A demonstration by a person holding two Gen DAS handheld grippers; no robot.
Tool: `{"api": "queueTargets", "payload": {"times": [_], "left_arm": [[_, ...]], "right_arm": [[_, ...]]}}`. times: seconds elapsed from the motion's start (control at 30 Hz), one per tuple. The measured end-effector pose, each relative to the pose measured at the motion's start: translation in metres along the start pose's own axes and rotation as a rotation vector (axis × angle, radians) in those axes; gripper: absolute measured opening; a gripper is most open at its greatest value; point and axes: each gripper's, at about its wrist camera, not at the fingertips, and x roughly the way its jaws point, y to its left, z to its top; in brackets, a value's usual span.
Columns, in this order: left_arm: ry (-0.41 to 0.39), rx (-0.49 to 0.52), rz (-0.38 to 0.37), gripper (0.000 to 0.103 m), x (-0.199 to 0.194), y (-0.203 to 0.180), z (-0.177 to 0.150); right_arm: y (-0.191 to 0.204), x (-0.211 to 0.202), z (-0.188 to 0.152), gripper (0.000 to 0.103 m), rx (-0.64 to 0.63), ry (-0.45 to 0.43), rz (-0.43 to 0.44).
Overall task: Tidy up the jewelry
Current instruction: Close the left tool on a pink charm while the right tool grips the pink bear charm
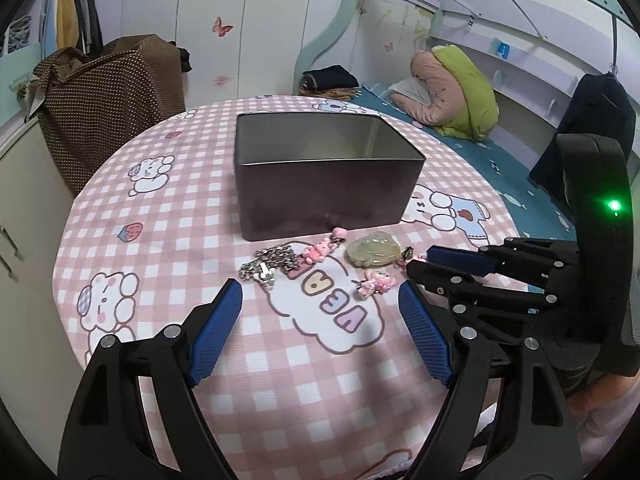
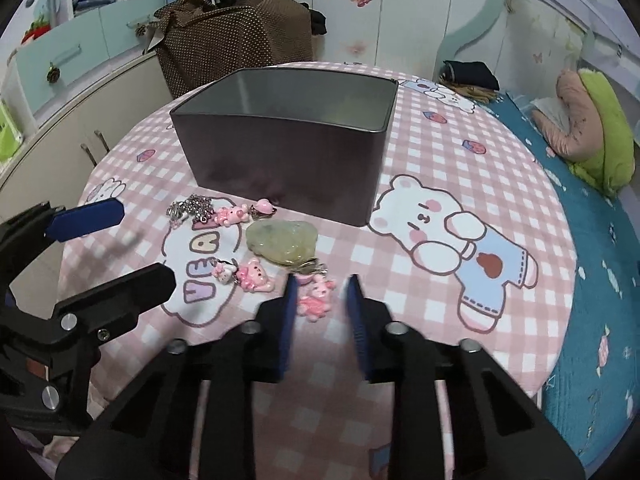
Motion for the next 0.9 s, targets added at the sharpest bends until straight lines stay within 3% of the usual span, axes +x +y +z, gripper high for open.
{"api": "queueTargets", "payload": {"times": [0.33, 0.57, 0.67, 0.9], "left_arm": [[0.035, 0.052, -0.061, 0.078, 0.024, -0.022, 0.000], [0.061, 0.082, -0.046, 0.050, 0.040, -0.026, -0.002], [0.060, 0.083, -0.040, 0.023, 0.041, -0.024, -0.001], [0.063, 0.076, -0.070, 0.016, 0.037, -0.022, 0.000]], "right_arm": [[-0.030, -0.009, -0.007, 0.016, 0.082, -0.003, -0.018], [-0.044, -0.011, -0.010, 0.016, 0.115, -0.007, -0.011], [-0.044, -0.011, -0.010, 0.016, 0.111, -0.008, -0.010], [-0.044, -0.011, -0.009, 0.016, 0.113, -0.008, -0.001]]}}
